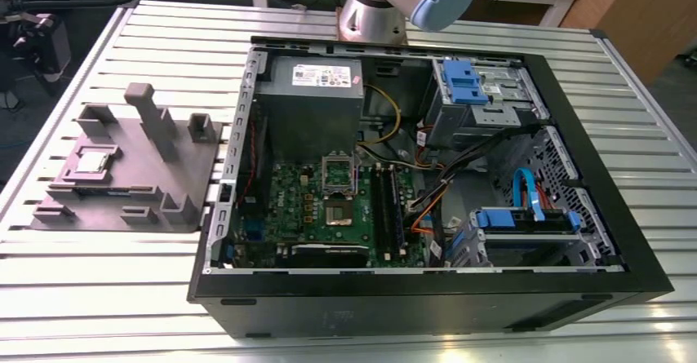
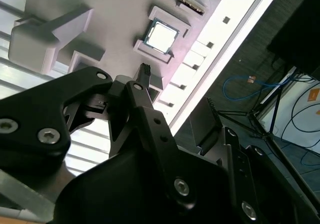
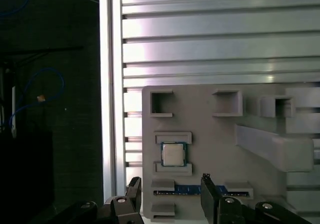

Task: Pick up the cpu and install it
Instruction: 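Pick up the cpu and move it towards the insertion slot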

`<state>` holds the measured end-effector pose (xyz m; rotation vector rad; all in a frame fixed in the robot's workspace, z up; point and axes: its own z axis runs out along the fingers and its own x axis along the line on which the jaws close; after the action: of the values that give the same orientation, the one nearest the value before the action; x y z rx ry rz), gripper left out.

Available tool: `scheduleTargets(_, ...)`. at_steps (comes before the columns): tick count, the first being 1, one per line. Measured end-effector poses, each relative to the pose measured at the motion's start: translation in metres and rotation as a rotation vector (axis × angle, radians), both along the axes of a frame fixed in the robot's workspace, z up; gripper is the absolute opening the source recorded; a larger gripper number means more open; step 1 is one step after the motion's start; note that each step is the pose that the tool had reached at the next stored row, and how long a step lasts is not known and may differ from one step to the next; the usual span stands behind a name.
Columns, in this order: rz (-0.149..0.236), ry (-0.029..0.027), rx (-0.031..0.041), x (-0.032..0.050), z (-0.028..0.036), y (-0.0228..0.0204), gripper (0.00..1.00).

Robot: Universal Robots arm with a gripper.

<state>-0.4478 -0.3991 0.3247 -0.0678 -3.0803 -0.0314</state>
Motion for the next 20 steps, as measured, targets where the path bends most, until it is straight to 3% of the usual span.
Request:
scheduleTargets(13,0.0,0.0113,0.0,0.0,-0.0088,0.0,0.59)
scheduleTargets(20,0.0,0.0219,0.0001,0.0,-0.0146,0.0,0.59)
